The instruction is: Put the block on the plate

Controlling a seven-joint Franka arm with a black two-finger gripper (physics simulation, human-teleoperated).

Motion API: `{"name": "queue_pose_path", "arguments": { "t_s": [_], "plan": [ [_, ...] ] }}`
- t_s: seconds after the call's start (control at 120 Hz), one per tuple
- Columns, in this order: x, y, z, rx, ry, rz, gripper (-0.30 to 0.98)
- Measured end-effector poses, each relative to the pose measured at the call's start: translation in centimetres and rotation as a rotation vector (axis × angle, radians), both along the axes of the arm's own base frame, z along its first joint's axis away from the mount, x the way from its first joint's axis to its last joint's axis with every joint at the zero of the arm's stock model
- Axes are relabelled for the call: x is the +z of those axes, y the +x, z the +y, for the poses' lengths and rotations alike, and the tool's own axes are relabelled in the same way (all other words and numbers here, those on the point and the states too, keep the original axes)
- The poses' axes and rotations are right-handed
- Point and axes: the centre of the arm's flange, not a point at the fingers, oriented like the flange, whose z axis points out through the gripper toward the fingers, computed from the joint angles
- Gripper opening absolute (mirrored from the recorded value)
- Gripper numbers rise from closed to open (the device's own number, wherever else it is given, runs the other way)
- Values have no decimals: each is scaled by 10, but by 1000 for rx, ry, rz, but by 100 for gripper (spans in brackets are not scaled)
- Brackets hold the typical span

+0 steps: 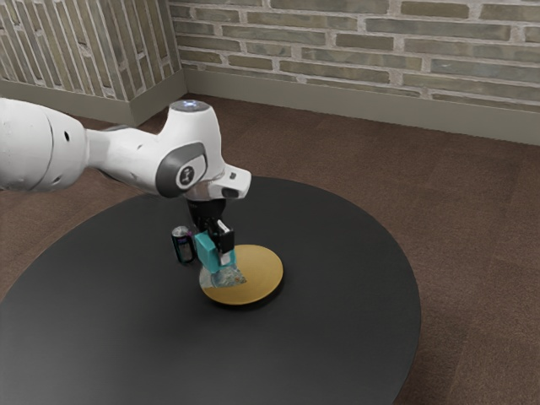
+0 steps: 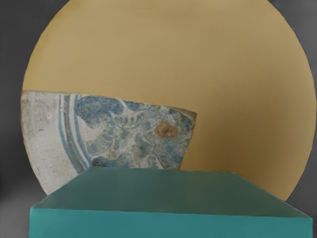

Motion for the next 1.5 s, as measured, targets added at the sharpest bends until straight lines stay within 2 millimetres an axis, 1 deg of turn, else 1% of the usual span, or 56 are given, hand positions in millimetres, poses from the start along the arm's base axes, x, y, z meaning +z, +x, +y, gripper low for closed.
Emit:
{"name": "queue_pose_path", "arguments": {
  "t_s": [0.058, 0.125, 0.242, 0.275, 0.367, 0.5, 0.533, 0.65, 0.75, 0.8, 0.883, 0.958, 1.042, 1.108, 1.192, 1.242, 1.5],
  "plan": [
    [-7, 13, -6, -2, 4, 0, 37],
    [-20, 24, -10, 5, 1, 11, 37],
    [-44, 28, -12, 26, -11, 43, 37],
    [-49, 28, -12, 29, -15, 50, 41],
    [-51, 27, -16, 30, -29, 57, 48],
    [-43, 26, -18, 29, -41, 51, 58],
    [-39, 25, -17, 29, -43, 47, 59],
    [-11, 23, -11, 24, -54, 30, 63],
    [24, 18, -8, 2, -69, 16, 65],
    [39, 15, -3, -9, -74, 9, 66],
    [78, 20, 7, -31, -80, -9, 67],
    [115, 23, 9, -72, -85, -30, 67],
    [149, 24, 8, -129, -70, -48, 68],
    [167, 21, 9, -167, -58, -50, 68],
    [182, 14, 12, -204, -52, -45, 68],
    [187, 10, 12, -225, -50, -37, 68],
    [186, 4, 13, -301, -48, 3, 69]
  ]
}}
